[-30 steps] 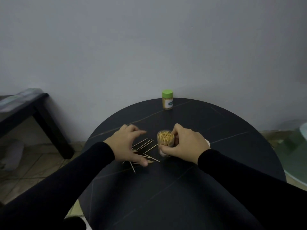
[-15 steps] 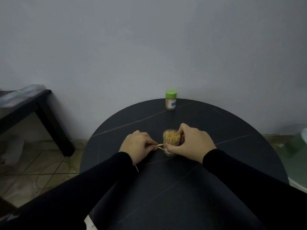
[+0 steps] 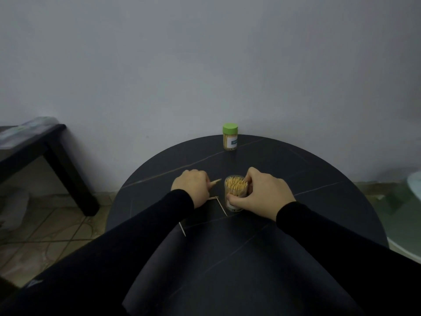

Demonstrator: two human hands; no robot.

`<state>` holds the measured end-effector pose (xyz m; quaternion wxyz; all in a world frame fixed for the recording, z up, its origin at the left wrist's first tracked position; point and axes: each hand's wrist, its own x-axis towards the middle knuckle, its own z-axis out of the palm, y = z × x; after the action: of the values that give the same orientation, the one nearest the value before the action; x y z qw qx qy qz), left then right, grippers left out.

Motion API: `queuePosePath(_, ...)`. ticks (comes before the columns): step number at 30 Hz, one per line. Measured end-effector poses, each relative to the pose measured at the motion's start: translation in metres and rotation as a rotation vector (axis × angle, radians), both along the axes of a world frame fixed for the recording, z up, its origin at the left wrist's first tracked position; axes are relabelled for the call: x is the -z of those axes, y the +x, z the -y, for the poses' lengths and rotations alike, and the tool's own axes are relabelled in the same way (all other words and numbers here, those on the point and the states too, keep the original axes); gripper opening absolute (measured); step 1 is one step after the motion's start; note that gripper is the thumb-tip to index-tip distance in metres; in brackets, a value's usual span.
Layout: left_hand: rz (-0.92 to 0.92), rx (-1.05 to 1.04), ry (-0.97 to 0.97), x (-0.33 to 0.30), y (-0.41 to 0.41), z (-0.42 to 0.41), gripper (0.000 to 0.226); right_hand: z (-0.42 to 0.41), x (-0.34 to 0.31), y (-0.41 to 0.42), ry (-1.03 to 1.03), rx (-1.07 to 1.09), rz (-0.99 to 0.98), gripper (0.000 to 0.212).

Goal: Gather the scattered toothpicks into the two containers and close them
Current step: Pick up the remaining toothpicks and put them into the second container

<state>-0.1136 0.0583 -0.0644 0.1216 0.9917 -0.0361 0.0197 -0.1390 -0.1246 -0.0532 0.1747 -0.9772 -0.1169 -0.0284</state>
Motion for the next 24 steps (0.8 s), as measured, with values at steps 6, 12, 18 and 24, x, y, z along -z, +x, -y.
queuePosePath(6,0.063,-0.093,-0.452,-0.018,0.008,0.007,0.008,0.001,-0.001,0.002,0.021,-0.018,-0.033,0.051)
queuePosePath(12,0.140,0.092,-1.052,-0.038,-0.002,0.027,0.012,0.002,-0.001,0.001,0.048,-0.031,-0.036,0.050)
queuePosePath(18,0.072,0.177,-1.091,-0.024,-0.013,0.042,0.011,0.003,0.000,0.001,0.055,-0.034,-0.010,0.047)
queuePosePath(24,0.045,0.185,-0.939,0.003,-0.015,0.030,0.004,0.004,0.001,0.002,0.053,-0.052,-0.018,0.047)
